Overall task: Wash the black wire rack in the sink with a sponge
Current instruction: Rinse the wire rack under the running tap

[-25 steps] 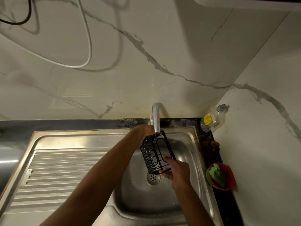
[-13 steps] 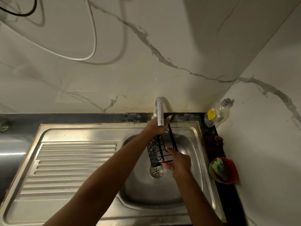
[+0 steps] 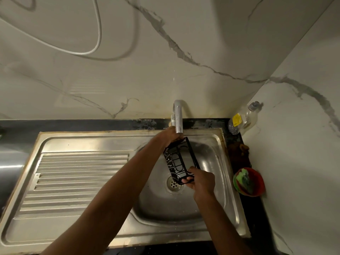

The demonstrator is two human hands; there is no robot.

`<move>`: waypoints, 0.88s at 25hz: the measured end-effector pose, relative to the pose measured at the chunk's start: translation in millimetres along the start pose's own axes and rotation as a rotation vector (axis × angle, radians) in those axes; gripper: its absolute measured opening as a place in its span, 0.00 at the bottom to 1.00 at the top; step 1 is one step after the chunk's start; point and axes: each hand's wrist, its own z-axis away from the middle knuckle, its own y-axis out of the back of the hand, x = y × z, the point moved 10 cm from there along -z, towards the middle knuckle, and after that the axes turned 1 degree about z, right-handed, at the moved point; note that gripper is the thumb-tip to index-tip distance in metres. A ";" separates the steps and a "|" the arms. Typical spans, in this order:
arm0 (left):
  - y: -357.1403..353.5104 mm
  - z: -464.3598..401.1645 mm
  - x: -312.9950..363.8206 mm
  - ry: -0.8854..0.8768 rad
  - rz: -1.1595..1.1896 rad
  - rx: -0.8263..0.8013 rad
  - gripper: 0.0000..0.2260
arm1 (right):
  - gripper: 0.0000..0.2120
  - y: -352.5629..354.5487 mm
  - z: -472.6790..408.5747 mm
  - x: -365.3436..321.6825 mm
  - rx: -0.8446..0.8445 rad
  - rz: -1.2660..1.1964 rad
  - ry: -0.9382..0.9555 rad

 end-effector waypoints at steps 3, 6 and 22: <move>-4.8 -3.2 -10.8 0.079 -0.037 -0.048 0.21 | 0.05 3.3 4.0 -15.2 0.074 0.108 0.124; -11.0 2.8 -0.8 0.068 -0.120 -0.063 0.25 | 0.07 7.9 0.4 -19.8 0.088 0.092 0.130; -23.8 -3.2 -18.6 0.141 0.207 -0.099 0.15 | 0.17 8.6 -8.4 -20.5 0.083 0.009 0.071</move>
